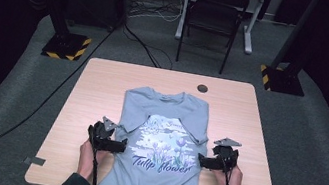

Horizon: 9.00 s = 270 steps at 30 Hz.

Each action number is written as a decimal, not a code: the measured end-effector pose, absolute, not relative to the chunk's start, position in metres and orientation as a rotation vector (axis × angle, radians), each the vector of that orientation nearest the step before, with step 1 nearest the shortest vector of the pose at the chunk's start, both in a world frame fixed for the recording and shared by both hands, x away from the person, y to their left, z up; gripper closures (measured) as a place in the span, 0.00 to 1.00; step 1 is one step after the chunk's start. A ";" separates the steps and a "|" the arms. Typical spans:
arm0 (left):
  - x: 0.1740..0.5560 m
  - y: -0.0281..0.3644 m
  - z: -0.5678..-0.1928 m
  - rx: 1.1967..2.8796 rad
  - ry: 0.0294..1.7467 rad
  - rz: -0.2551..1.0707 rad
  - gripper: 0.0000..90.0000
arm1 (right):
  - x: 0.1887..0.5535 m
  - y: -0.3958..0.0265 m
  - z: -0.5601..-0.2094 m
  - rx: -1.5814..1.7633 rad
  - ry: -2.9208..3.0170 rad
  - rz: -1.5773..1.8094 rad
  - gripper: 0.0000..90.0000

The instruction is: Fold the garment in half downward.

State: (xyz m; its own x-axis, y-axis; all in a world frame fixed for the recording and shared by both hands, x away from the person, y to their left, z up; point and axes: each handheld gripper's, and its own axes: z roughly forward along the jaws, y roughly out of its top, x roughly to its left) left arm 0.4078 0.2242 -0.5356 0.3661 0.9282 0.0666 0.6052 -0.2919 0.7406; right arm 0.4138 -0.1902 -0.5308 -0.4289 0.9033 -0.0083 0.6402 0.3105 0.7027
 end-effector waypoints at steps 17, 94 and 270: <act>0.396 0.222 -0.536 2.027 1.299 0.636 0.00 | 0.402 -0.195 -0.530 1.372 2.185 0.882 0.04; 0.329 0.225 -0.536 2.070 1.279 0.551 0.00 | 0.337 -0.200 -0.532 1.365 2.201 0.875 0.05; 0.528 0.181 -0.498 2.091 1.306 0.492 0.10 | 0.536 -0.145 -0.490 1.311 2.349 0.894 0.13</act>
State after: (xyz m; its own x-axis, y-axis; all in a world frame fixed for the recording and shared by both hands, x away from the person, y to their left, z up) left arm 0.5275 0.1811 -0.4984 0.4426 0.8967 -0.0109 0.6667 -0.3209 0.6727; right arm 0.5363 -0.1449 -0.4904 -0.5355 0.8438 0.0351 0.6535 0.3877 0.6501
